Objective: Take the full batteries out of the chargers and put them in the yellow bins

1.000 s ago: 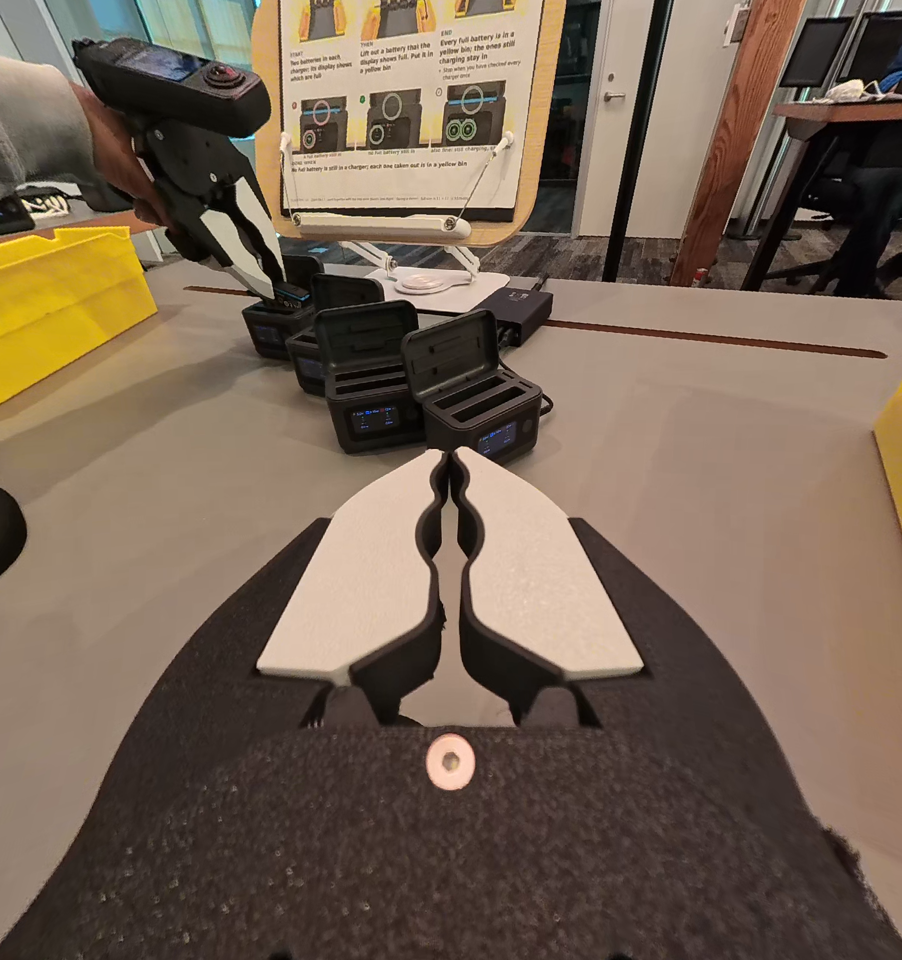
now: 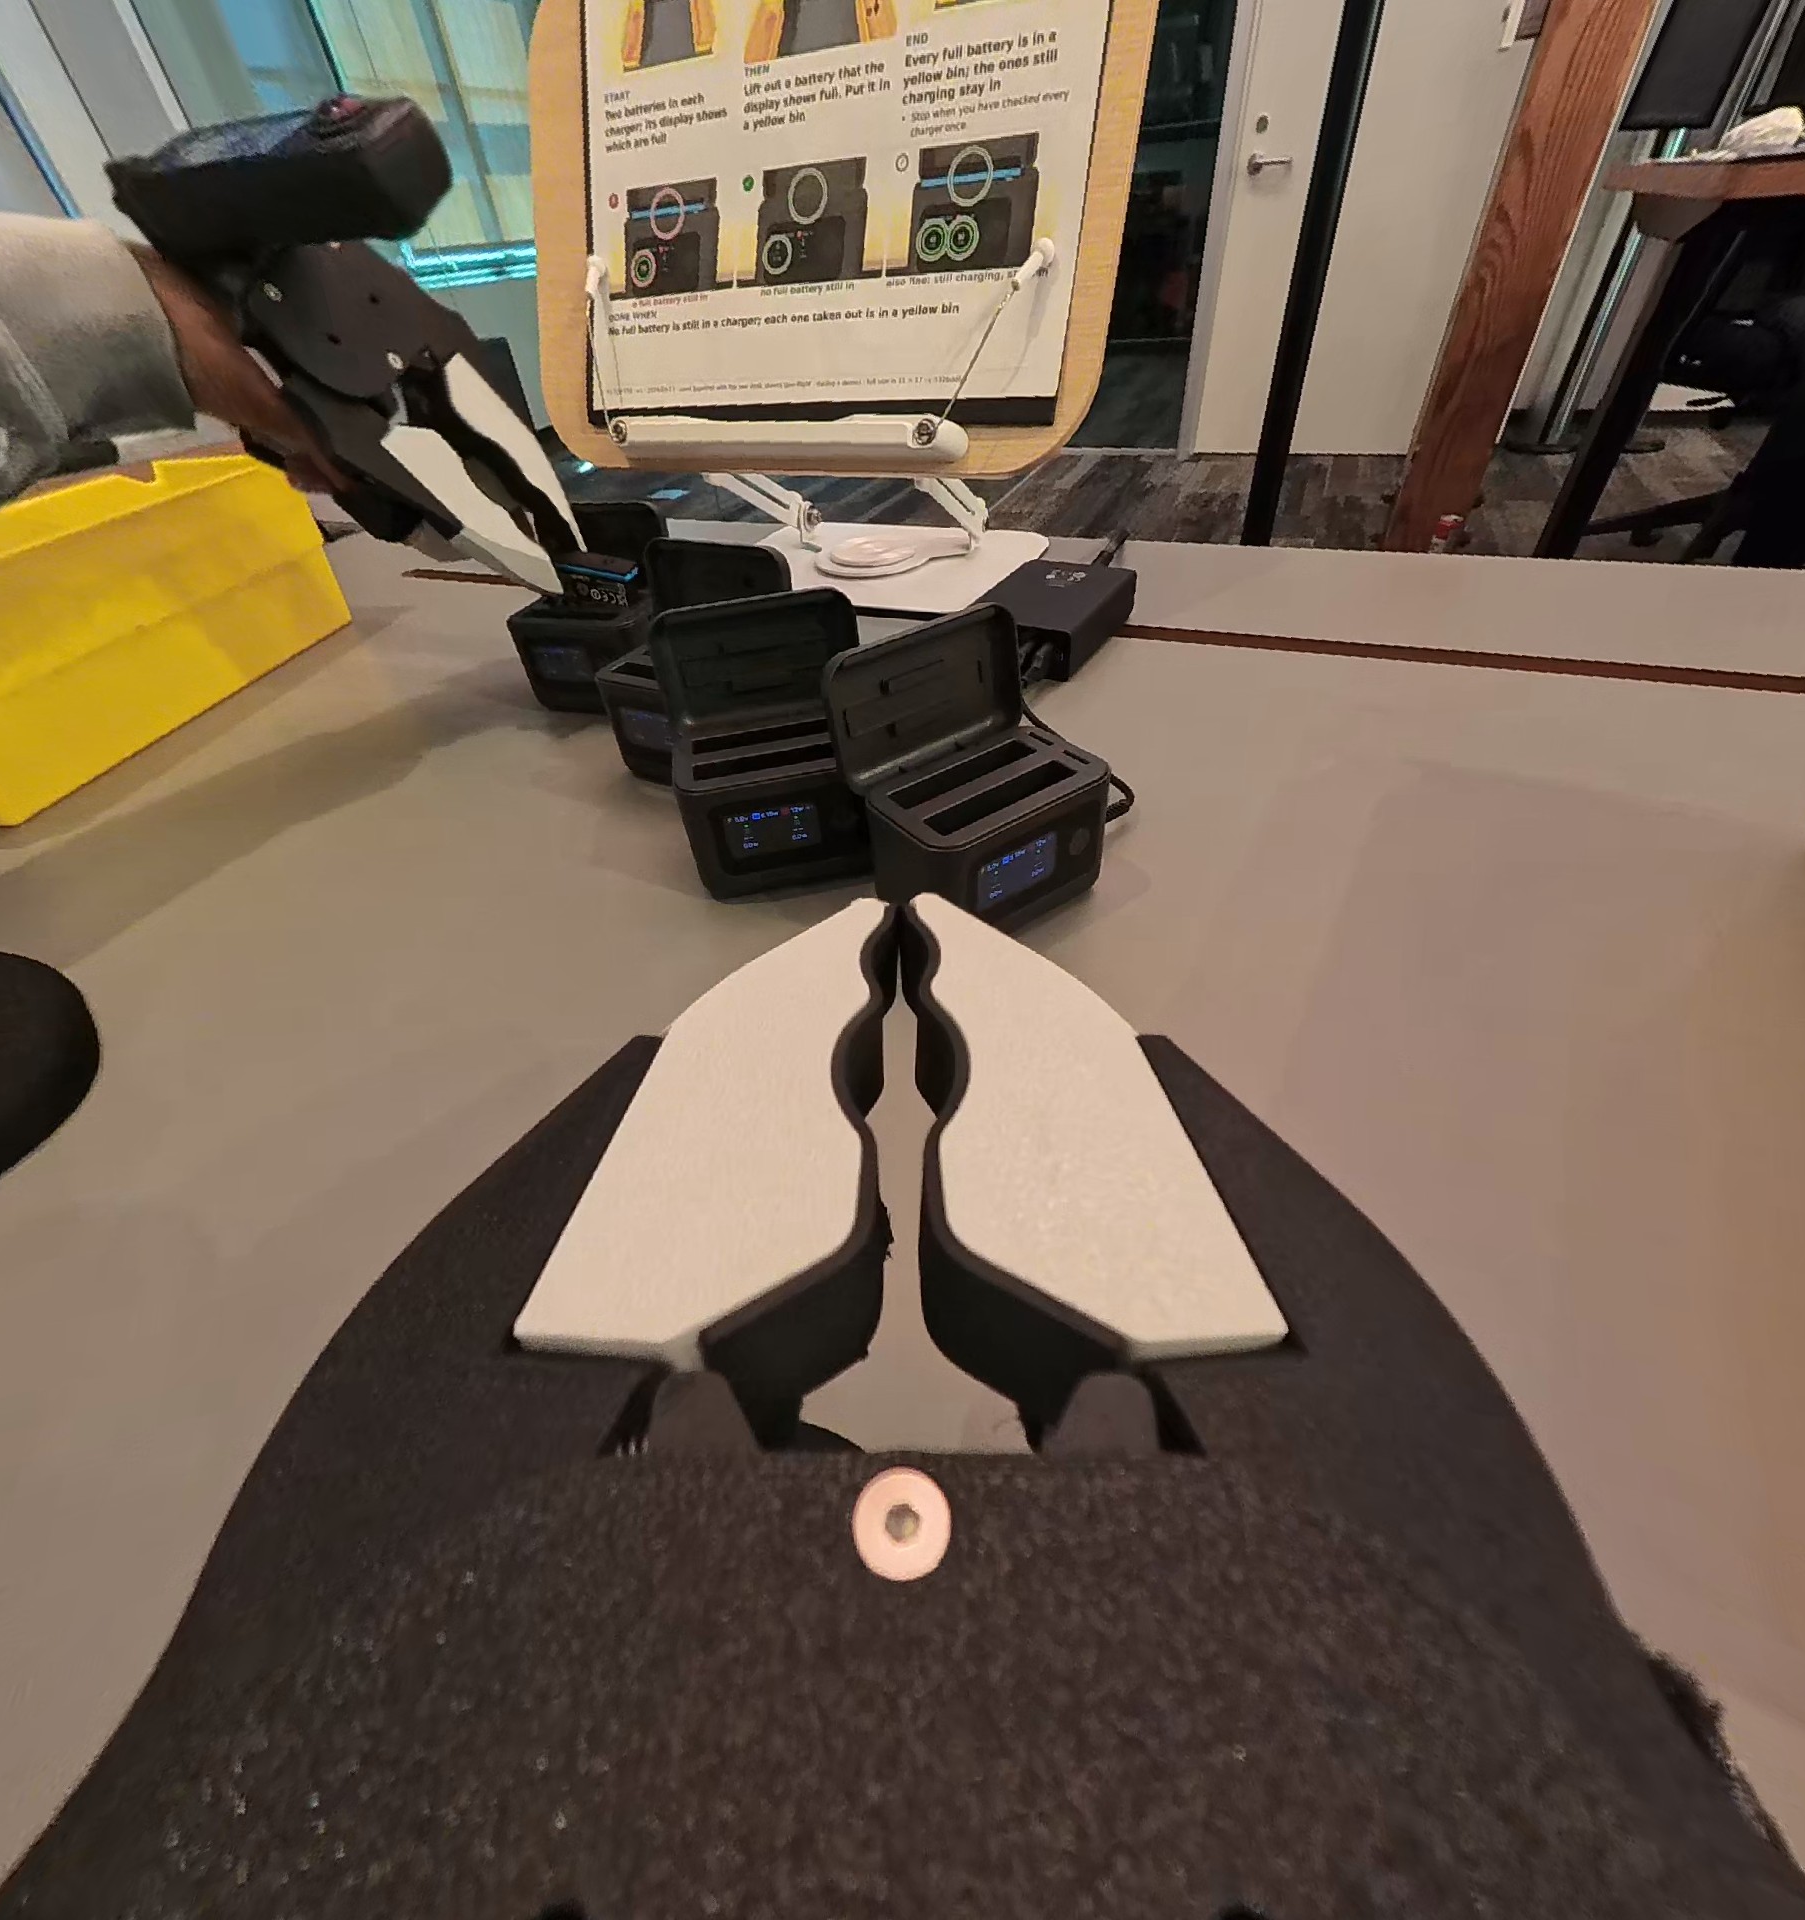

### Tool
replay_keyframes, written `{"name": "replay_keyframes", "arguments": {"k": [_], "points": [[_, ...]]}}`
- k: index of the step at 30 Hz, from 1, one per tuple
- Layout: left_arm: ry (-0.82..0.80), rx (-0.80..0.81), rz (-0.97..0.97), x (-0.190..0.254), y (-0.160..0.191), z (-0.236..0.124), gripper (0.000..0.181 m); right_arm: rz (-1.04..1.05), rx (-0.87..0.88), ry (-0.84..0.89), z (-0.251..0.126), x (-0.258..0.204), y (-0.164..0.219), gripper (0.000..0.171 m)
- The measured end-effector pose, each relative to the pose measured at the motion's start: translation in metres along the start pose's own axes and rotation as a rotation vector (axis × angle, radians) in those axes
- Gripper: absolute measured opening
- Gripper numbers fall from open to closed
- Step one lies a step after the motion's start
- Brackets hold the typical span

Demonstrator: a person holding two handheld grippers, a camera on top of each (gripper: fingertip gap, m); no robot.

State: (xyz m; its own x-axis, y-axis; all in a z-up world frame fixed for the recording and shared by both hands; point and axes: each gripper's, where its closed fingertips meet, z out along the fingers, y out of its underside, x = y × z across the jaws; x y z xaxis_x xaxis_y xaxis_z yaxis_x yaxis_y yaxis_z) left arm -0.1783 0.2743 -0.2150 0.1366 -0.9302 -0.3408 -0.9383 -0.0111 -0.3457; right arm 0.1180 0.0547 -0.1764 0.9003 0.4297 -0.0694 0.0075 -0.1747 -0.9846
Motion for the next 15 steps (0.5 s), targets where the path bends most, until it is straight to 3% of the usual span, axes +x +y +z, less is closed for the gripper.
{"name": "replay_keyframes", "arguments": {"k": [9,15], "points": [[-0.015,-0.202,0.097,-0.006,-0.002,0.010,0.020,0.003,0.002,-0.008,0.000,-0.001,0.000,0.000],[0.005,-0.166,0.084,-0.004,-0.007,0.008,0.017,0.020,0.009,-0.020,-0.001,-0.001,-0.001,0.000]]}}
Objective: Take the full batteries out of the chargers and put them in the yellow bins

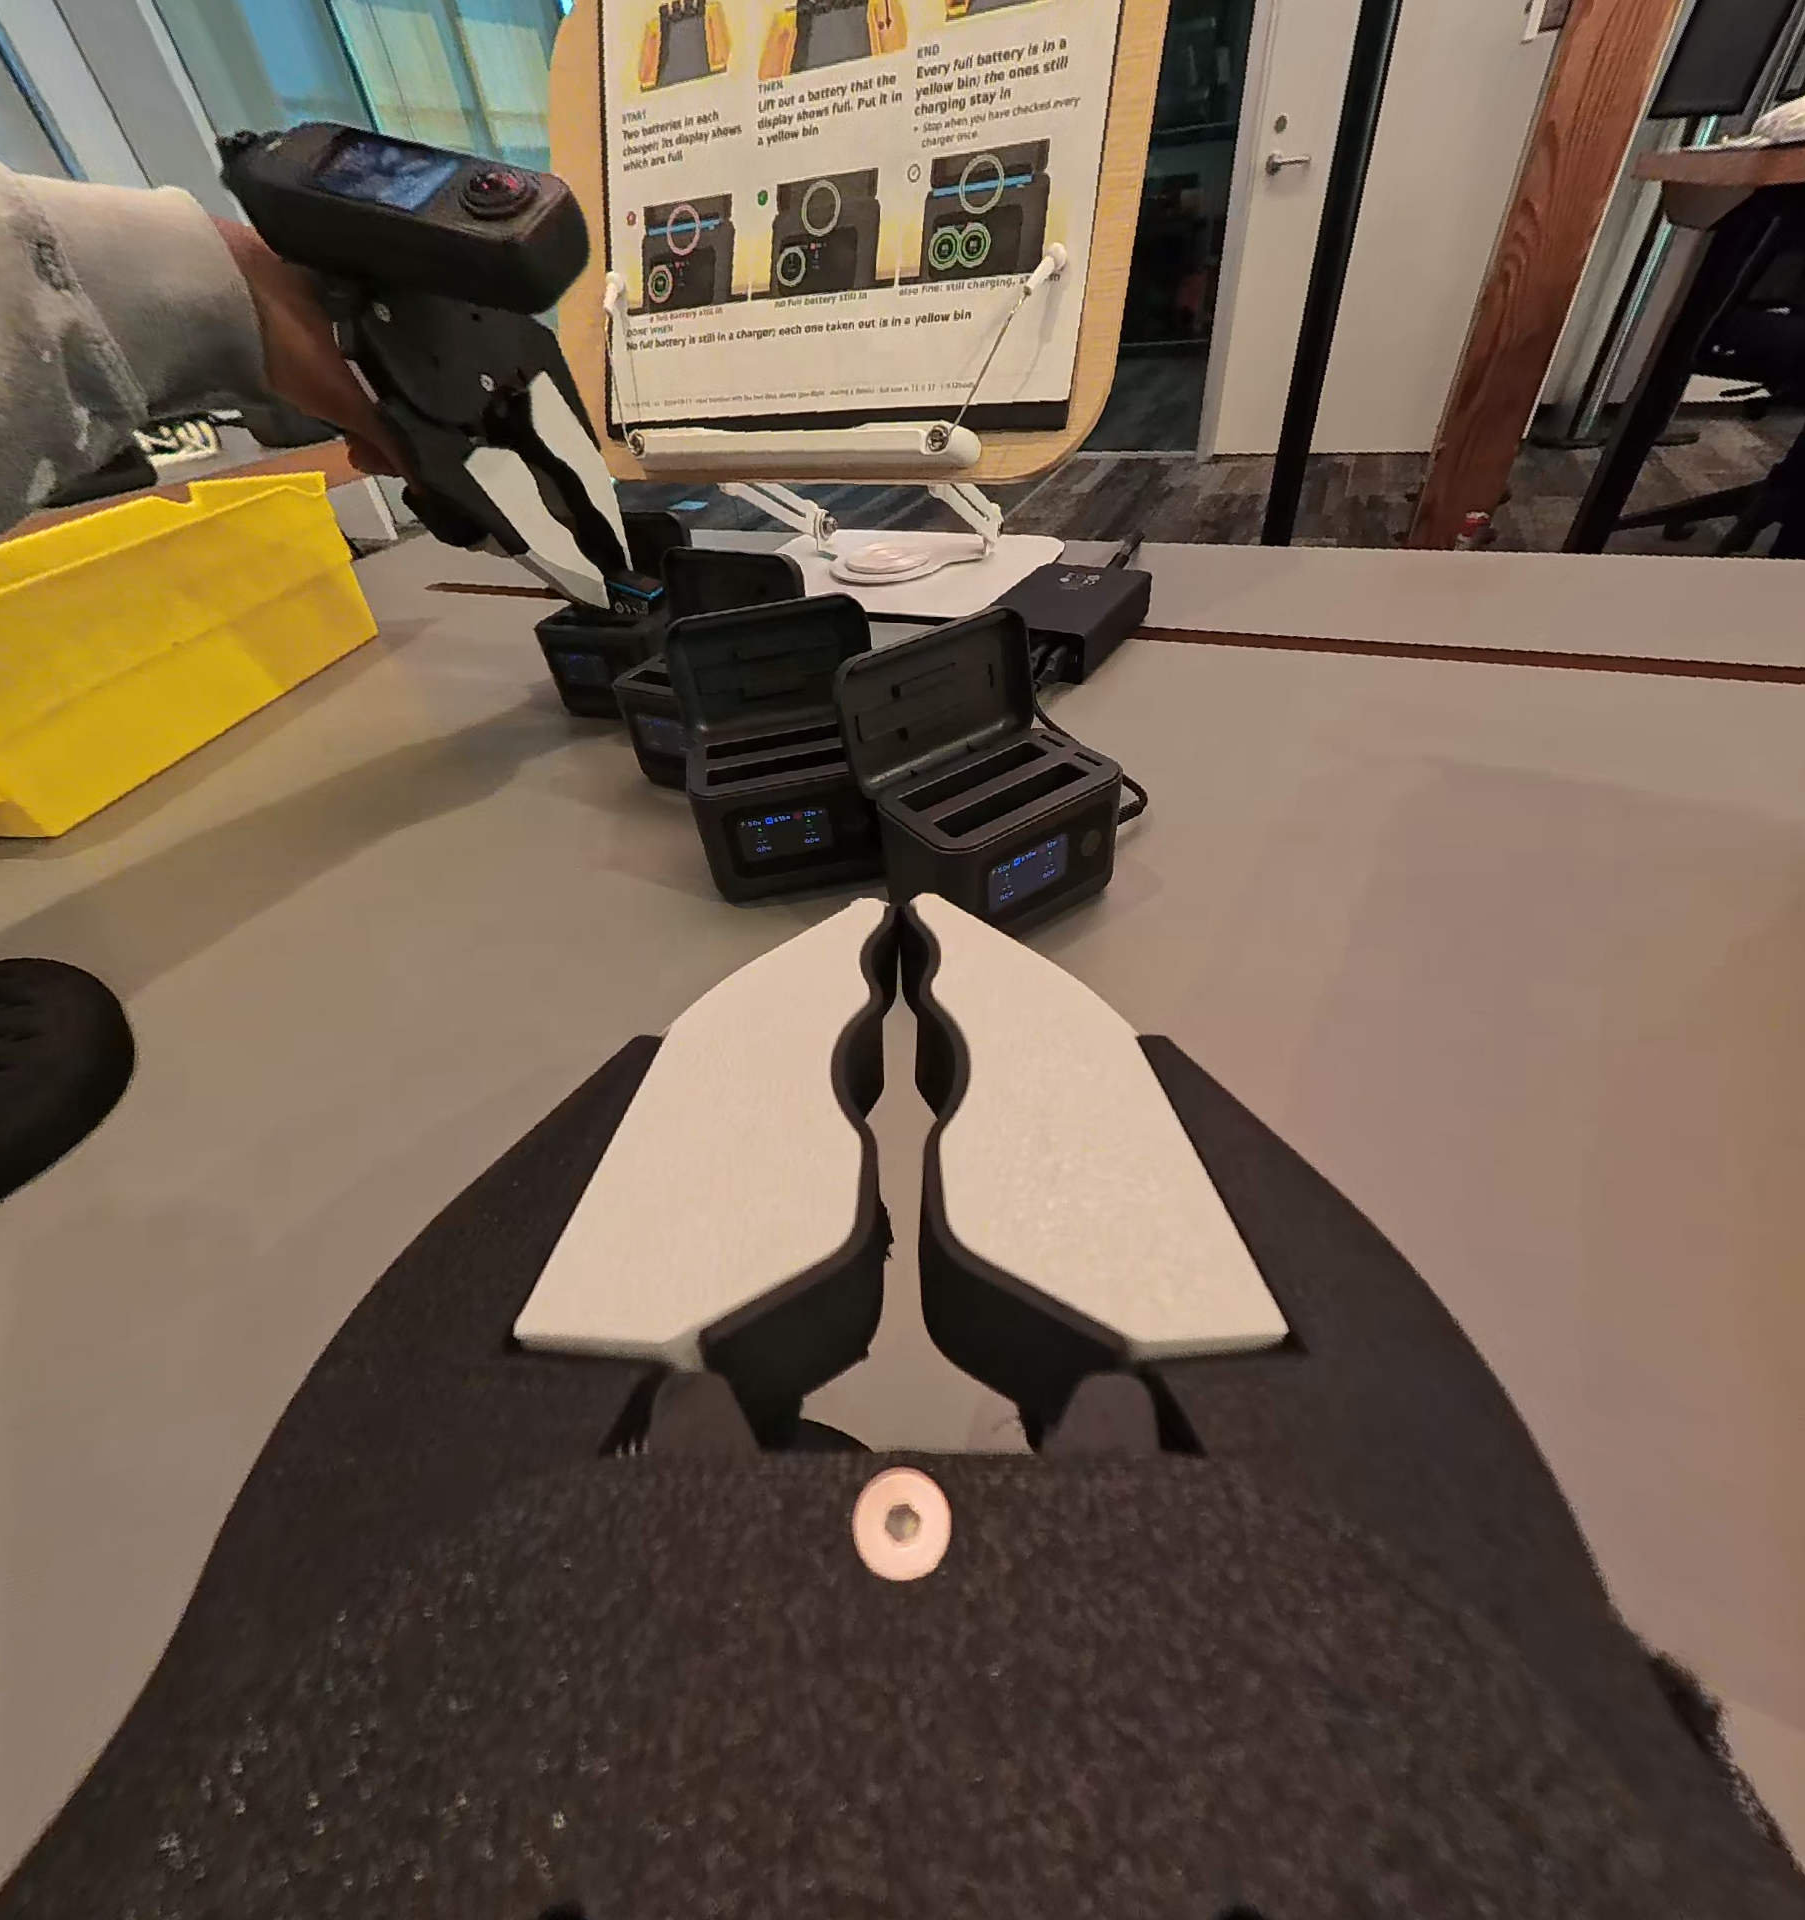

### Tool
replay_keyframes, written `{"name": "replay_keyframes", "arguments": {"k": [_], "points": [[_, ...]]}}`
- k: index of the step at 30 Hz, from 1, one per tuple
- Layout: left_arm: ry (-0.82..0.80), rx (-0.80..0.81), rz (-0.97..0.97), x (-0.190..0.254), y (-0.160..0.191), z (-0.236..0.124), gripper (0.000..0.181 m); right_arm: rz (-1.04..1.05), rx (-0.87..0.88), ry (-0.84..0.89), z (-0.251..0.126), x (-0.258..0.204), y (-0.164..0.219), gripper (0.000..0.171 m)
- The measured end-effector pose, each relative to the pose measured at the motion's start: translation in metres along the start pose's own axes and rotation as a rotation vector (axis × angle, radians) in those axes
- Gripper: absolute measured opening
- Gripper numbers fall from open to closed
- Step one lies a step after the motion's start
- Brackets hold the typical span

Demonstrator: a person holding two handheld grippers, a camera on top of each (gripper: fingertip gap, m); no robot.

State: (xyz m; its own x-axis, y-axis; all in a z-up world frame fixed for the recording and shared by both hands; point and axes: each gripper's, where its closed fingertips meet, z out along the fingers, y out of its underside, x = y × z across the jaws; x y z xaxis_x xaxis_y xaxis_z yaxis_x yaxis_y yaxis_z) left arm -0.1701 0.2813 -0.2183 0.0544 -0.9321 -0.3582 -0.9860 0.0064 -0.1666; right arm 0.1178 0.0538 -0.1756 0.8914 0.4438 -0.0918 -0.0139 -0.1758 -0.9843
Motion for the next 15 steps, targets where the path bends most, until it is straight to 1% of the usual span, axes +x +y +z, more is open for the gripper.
{"name": "replay_keyframes", "arguments": {"k": [3,10,12,15], "points": [[-0.006,0.126,-0.065,-0.0028,-0.0032,-0.0055,0.017,0.009,0.004,-0.007,-0.0002,-0.0001,-0.0003,0.000],[0.035,0.379,-0.265,-0.0058,0.0005,-0.0079,0.015,0.018,0.007,-0.012,-0.0005,0.0000,-0.0007,0.000],[0.043,0.420,-0.292,-0.0057,0.0008,-0.0078,0.015,0.022,0.005,-0.012,-0.0003,0.0003,-0.0004,0.000],[0.038,0.417,-0.292,-0.0048,0.0023,-0.0055,0.016,0.025,0.002,-0.010,0.0001,0.0008,0.0001,0.000]]}}
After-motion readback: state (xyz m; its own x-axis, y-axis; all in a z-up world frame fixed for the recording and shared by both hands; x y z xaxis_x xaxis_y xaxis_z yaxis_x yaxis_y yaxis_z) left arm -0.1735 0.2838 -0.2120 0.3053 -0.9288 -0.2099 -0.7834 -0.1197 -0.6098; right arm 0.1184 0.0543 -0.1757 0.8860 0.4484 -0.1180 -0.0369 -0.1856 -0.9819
